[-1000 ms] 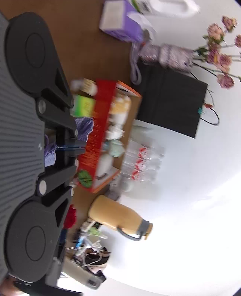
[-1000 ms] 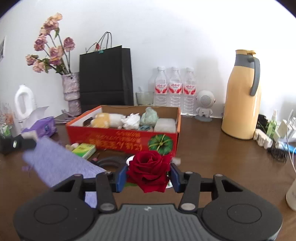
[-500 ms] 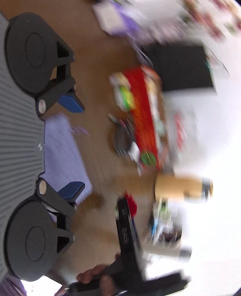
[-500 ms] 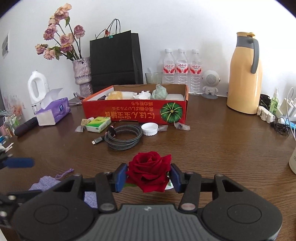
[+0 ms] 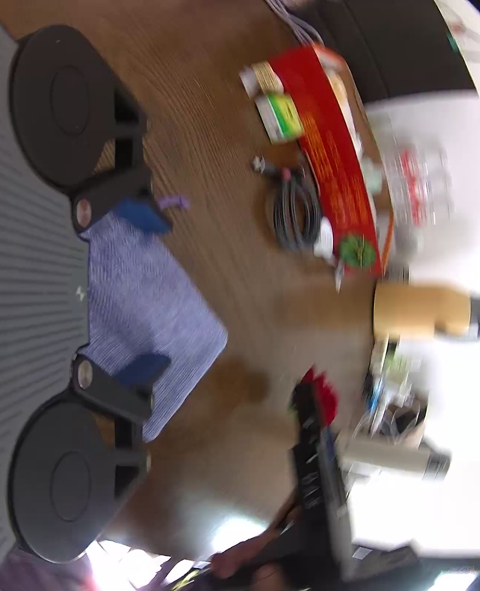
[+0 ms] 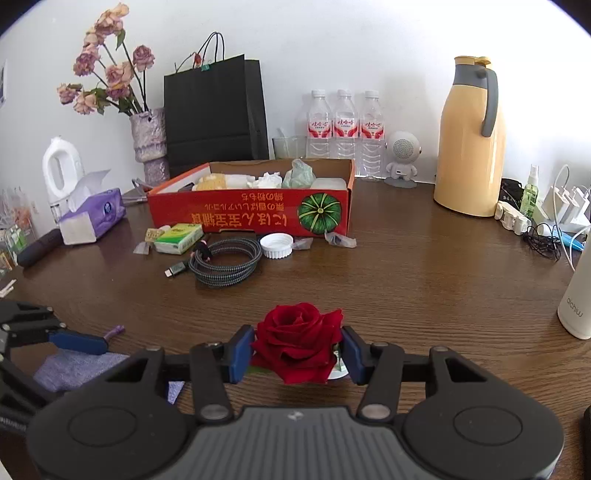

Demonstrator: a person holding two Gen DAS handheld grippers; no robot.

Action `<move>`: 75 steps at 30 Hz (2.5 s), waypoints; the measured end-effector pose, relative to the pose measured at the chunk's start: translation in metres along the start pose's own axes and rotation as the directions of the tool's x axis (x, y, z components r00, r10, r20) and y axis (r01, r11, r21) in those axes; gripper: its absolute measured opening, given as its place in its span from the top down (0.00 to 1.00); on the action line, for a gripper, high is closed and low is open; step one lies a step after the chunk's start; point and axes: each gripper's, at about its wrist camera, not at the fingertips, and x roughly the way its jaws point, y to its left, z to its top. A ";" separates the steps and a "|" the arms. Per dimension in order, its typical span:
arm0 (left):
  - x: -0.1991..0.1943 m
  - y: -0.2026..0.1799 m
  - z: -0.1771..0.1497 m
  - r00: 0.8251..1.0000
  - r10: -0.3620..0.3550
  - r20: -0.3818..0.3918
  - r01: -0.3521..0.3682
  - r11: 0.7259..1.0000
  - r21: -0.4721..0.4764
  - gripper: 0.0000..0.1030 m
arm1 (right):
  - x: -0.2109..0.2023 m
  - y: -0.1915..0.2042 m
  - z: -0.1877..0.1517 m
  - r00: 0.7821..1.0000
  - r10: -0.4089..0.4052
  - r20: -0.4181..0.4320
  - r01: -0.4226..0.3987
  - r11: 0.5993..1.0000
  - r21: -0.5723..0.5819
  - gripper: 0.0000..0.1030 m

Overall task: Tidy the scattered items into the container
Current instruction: 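Hold the purple pouch with the left gripper while the right gripper sets the rose on the table, then grasp the black coiled cable with the right gripper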

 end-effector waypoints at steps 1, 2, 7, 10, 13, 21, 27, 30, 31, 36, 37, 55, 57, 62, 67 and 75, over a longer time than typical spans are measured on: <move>-0.001 0.000 0.000 1.000 0.012 0.005 -0.012 1.000 -0.018 0.63 | 0.001 0.001 0.000 1.000 0.002 -0.002 -0.002 1.000 -0.005 0.51; -0.002 0.000 -0.001 1.000 0.024 0.012 -0.023 0.999 -0.031 0.72 | 0.001 0.003 0.000 1.000 0.006 -0.004 -0.006 1.000 -0.009 0.51; -0.011 -0.012 -0.010 0.997 0.055 0.045 -0.053 0.997 -0.055 0.95 | 0.001 0.010 -0.001 1.000 0.009 0.000 -0.009 1.000 -0.016 0.51; -0.025 -0.017 -0.014 0.989 0.105 0.105 -0.092 0.988 -0.120 0.95 | -0.003 0.013 -0.001 1.000 0.007 0.009 -0.006 1.000 -0.015 0.51; -0.048 -0.014 -0.009 0.965 0.164 0.206 -0.122 0.972 -0.201 0.95 | -0.012 0.017 0.001 0.999 0.015 0.046 -0.014 1.000 -0.018 0.52; -0.069 -0.003 -0.006 0.922 0.291 0.257 -0.205 0.926 -0.316 0.95 | -0.026 0.021 -0.003 0.996 -0.013 0.093 0.017 0.999 -0.047 0.40; -0.064 0.014 -0.011 0.913 0.331 0.240 -0.229 0.900 -0.372 0.95 | -0.002 0.013 -0.019 0.999 -0.012 -0.041 0.008 0.996 -0.091 0.33; -0.059 0.021 -0.012 0.911 0.344 0.226 -0.241 0.891 -0.384 0.95 | 0.013 0.020 -0.021 0.997 -0.025 -0.073 0.017 0.994 -0.112 0.36; -0.058 0.023 -0.013 0.911 0.346 0.223 -0.242 0.889 -0.388 0.95 | 0.017 0.021 -0.021 0.997 -0.032 -0.075 0.023 0.993 -0.115 0.39; -0.044 0.028 -0.015 0.929 0.335 0.158 -0.263 0.896 -0.358 0.94 | 0.014 0.028 -0.021 0.998 -0.051 -0.030 0.045 0.985 -0.165 0.35; -0.040 0.029 -0.016 0.931 0.336 0.141 -0.269 0.894 -0.358 0.94 | 0.010 0.027 -0.021 0.999 -0.039 -0.013 0.036 0.984 -0.174 0.34; -0.008 0.014 -0.004 0.966 0.240 0.094 -0.198 0.925 -0.324 0.90 | 0.038 0.033 -0.007 0.930 0.353 -0.104 -0.356 0.934 -0.010 0.65; -0.006 0.018 -0.004 0.971 0.219 0.093 -0.174 0.922 -0.346 0.90 | 0.048 0.013 -0.004 0.877 0.465 -0.123 -0.440 0.878 0.187 0.76; -0.006 0.021 -0.003 0.969 0.228 0.096 -0.181 0.918 -0.354 0.90 | 0.043 0.006 -0.007 0.799 0.584 -0.145 -0.538 0.801 0.263 0.59; -0.008 0.037 -0.003 0.963 0.255 0.087 -0.199 0.891 -0.408 0.90 | 0.008 -0.002 0.017 0.927 0.375 0.023 -0.376 0.922 0.094 0.51; -0.009 0.057 0.000 0.955 0.281 0.096 -0.205 0.859 -0.469 0.93 | 0.079 0.043 0.073 0.950 0.305 -0.066 -0.311 0.943 -0.120 0.48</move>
